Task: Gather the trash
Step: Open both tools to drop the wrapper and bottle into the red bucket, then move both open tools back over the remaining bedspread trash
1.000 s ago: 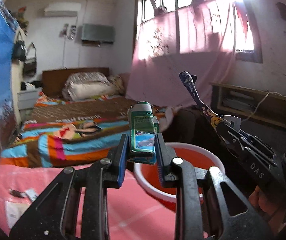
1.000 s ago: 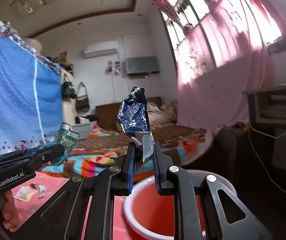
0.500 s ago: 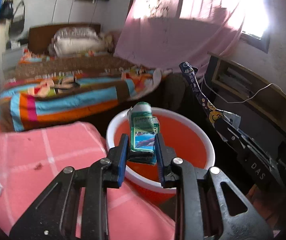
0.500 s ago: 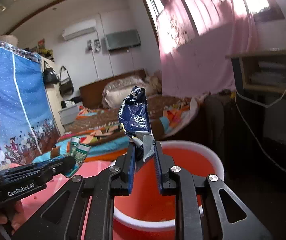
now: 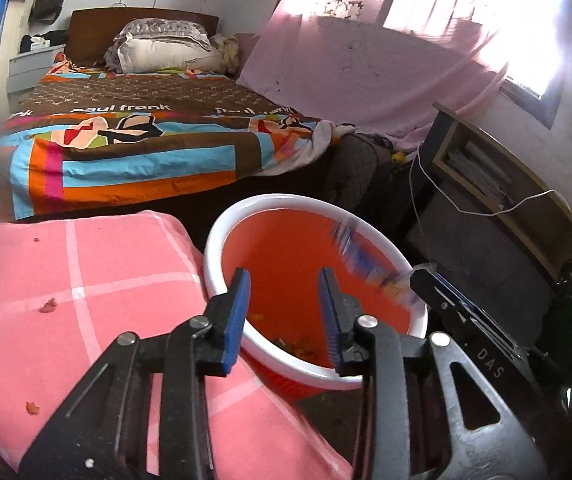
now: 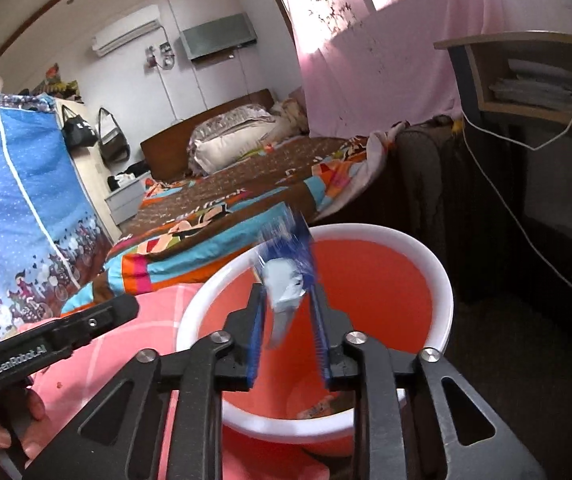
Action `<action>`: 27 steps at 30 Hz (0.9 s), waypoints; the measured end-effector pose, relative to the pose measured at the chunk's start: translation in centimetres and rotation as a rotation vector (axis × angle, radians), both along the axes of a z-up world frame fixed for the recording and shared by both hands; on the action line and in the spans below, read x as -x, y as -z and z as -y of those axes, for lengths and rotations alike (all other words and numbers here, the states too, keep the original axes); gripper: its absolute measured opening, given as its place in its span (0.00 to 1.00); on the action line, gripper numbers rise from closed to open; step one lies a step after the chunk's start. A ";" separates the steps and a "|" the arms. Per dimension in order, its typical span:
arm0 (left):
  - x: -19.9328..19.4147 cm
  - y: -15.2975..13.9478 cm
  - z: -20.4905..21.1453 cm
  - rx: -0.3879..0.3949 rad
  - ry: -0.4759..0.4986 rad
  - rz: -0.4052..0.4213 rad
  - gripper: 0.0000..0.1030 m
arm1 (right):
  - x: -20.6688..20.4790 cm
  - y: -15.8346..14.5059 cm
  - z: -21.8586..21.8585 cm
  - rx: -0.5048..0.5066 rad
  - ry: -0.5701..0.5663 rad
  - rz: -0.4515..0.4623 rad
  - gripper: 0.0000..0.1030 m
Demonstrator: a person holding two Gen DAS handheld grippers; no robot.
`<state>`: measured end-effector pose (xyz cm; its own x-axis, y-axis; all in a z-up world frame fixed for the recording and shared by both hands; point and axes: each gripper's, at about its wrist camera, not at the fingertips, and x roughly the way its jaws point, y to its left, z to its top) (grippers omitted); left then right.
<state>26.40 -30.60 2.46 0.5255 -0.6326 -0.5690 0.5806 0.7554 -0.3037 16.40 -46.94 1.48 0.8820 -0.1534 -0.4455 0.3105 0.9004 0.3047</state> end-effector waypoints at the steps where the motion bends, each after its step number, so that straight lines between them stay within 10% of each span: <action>1: 0.0 -0.1 -0.3 0.003 -0.007 0.004 0.45 | 0.1 0.0 0.0 -0.002 -0.001 0.001 0.37; 9: 0.3 -1.2 -3.2 0.025 -0.085 0.046 0.69 | 0.1 -0.7 -1.0 0.013 -0.016 0.019 0.49; 16: 1.2 -2.5 -7.2 0.044 -0.231 0.157 0.99 | 0.6 -2.0 -3.0 0.066 -0.030 0.108 0.81; 19: 2.6 -3.2 -9.4 0.036 -0.353 0.282 1.00 | 1.0 -2.8 -4.3 0.120 -0.022 0.167 1.00; 27: 4.3 -4.5 -14.6 0.062 -0.461 0.377 1.00 | 1.7 -4.5 -8.4 0.237 -0.084 0.328 1.00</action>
<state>22.07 -16.04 7.01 0.9121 -0.3173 -0.2596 0.2733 0.9426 -0.1919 14.72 -38.50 5.98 0.9851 -0.1398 -0.0998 0.1542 0.9756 0.1565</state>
